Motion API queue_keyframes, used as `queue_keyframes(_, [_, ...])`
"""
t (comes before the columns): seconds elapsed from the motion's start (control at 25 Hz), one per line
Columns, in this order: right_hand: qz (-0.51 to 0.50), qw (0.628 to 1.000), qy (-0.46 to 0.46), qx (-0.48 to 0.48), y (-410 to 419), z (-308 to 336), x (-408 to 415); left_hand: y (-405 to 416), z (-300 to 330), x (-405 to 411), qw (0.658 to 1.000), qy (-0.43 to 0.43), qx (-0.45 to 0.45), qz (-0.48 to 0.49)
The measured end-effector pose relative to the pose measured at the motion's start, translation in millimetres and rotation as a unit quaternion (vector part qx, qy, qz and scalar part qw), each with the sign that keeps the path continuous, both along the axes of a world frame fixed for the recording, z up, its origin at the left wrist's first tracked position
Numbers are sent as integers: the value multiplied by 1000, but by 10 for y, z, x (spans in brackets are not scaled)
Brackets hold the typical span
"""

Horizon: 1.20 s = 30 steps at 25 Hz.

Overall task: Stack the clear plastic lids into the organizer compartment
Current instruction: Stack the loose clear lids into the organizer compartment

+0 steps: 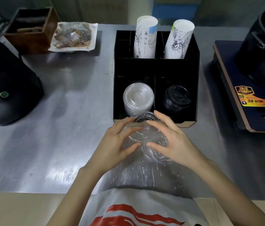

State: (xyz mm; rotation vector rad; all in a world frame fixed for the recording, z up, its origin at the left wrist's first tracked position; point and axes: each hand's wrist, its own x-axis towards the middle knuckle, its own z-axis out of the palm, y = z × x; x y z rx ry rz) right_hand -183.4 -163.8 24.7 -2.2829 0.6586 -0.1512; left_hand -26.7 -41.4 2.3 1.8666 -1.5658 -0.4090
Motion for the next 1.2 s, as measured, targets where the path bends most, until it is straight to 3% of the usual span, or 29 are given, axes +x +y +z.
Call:
queue_keyframes(0.44, [-6,998,11,-58,-454,209,512,-520,226,440,999,-45,0,14])
queue_keyframes(0.88, [-6,995,69,-67,-592,82,749,-732,-14,519,996,-69,43,29])
queue_keyframes(1.2, [-7,994,37,-100,-600,104,709,-733,-5,443,992,-96,22,81])
